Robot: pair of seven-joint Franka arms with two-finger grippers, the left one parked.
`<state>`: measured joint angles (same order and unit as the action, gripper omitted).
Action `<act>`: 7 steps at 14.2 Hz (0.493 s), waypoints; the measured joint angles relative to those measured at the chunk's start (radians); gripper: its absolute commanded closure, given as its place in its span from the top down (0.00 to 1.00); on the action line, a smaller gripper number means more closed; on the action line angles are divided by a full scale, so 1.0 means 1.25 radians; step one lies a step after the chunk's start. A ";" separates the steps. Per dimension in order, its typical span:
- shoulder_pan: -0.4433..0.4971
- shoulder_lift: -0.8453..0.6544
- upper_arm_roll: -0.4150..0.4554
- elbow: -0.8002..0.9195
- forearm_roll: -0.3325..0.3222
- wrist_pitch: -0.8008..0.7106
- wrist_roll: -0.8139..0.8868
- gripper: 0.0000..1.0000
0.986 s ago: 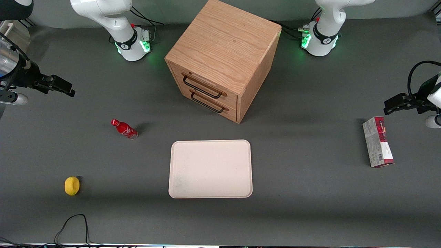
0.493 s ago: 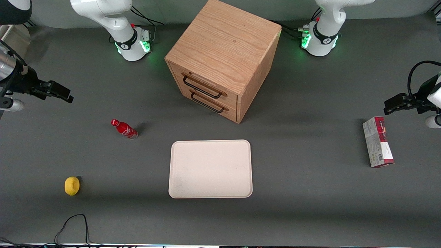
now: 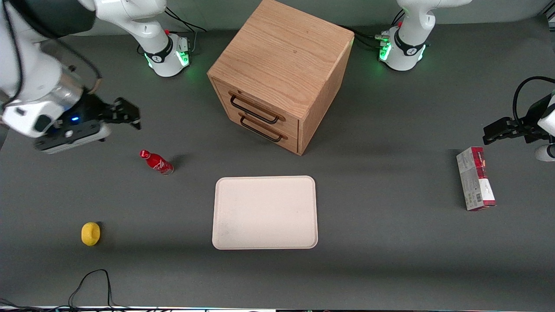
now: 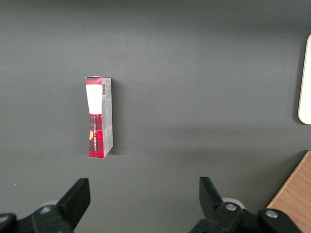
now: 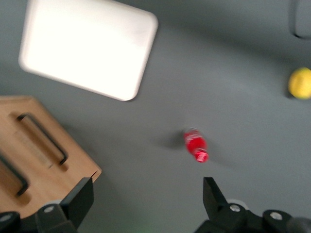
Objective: Open upper drawer
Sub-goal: 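Move the right gripper toward the upper drawer's black handle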
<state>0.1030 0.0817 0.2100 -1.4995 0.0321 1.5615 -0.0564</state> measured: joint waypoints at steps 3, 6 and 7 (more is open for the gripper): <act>0.005 0.000 0.125 0.002 0.000 -0.009 -0.006 1.00; 0.007 0.008 0.233 0.001 0.000 -0.011 -0.010 1.00; 0.007 0.014 0.260 0.000 0.001 -0.011 -0.020 1.00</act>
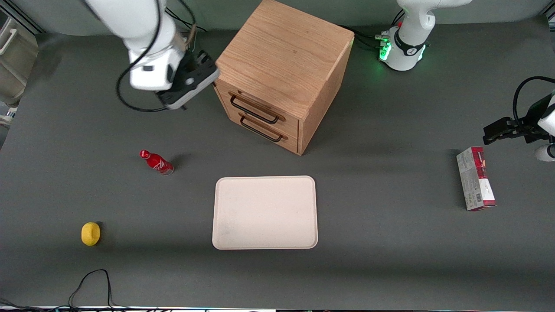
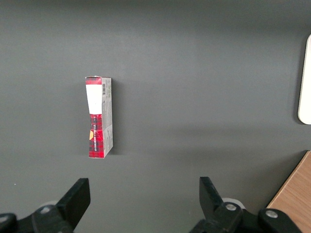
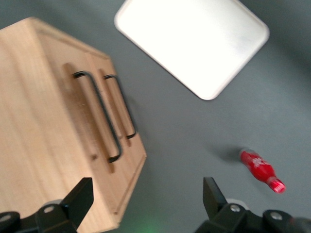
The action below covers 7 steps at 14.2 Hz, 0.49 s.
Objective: Open upper drawer
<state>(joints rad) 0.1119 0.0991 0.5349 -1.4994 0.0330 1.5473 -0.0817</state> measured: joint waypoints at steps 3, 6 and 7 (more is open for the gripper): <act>0.006 0.051 0.050 -0.005 0.001 0.000 -0.097 1.00; 0.014 0.126 0.053 -0.005 0.019 0.027 -0.154 1.00; 0.016 0.146 0.053 -0.005 0.019 0.041 -0.167 1.00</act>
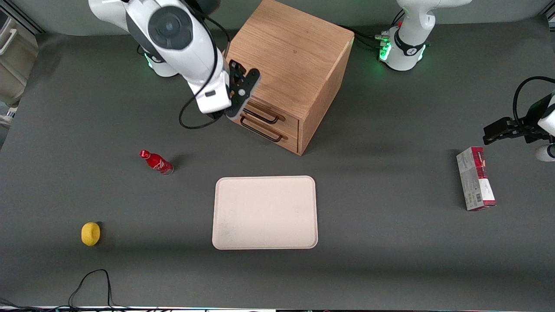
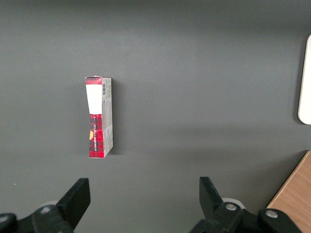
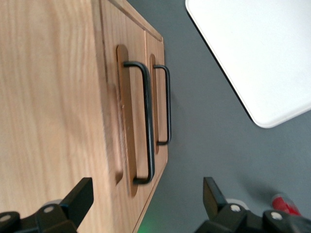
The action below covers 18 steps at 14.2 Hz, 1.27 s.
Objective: Open upper drawer
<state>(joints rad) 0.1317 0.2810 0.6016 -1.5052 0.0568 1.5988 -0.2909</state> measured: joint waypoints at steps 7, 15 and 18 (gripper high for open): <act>0.004 0.036 0.000 -0.055 0.000 0.115 -0.090 1.00; 0.004 0.036 -0.004 -0.151 -0.012 0.217 -0.131 1.00; 0.002 0.036 -0.006 -0.163 -0.018 0.241 -0.139 1.00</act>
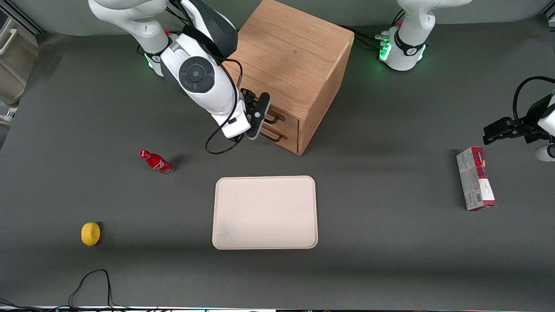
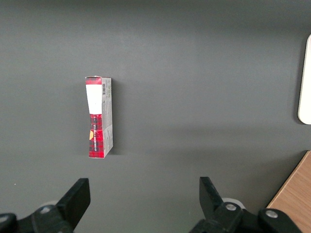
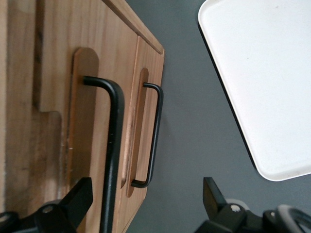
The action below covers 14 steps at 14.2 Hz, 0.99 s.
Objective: Open upper drawer
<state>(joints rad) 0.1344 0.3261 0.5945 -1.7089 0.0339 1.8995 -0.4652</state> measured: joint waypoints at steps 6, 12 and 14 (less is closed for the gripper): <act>-0.001 0.013 -0.001 -0.016 -0.012 0.024 -0.007 1.00; -0.040 0.021 -0.014 -0.001 -0.036 0.052 -0.028 1.00; -0.050 0.029 -0.033 0.022 -0.063 0.052 -0.030 1.00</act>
<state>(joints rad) 0.0721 0.3622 0.5538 -1.6808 -0.0448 1.9648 -0.5026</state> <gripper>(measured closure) 0.000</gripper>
